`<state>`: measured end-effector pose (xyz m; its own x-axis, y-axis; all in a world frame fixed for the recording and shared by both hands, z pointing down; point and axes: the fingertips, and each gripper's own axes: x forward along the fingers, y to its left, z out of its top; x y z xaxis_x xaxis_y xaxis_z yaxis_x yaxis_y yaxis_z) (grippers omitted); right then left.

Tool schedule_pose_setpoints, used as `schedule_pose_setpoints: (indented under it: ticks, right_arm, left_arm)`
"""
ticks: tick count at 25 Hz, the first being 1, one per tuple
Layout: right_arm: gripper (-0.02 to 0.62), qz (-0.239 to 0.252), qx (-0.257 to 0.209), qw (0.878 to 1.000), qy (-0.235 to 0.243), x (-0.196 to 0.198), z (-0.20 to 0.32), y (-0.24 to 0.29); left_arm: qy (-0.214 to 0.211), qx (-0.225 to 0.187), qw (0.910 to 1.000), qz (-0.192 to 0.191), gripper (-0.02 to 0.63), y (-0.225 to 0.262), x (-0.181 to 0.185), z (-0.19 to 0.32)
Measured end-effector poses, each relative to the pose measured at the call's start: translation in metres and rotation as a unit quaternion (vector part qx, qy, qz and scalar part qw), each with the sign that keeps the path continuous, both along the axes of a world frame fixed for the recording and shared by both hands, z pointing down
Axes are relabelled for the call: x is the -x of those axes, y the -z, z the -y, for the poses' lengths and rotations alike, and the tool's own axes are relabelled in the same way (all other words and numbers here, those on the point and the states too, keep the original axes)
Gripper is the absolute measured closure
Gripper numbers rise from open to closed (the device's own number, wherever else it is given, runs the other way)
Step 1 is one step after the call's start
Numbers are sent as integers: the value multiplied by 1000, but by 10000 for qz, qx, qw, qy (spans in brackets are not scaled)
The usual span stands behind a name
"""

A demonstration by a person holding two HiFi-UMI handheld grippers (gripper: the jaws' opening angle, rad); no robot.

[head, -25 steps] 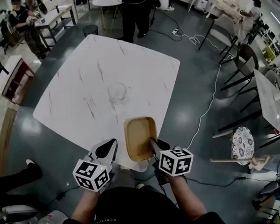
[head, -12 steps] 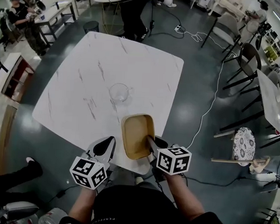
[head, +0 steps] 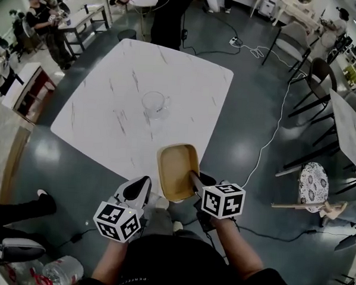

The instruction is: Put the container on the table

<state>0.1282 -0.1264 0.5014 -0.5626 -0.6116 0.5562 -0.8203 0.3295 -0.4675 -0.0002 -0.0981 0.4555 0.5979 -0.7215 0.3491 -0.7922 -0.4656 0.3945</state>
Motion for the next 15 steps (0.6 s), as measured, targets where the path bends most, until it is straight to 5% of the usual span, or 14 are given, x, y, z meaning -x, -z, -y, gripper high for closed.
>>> schedule_pose_setpoints:
  ticks: [15]
  right_arm:
    - [581, 41, -219, 9988, 433, 22, -27, 9]
  left_arm:
    - [411, -264, 9987, 138, 620, 13, 19, -38]
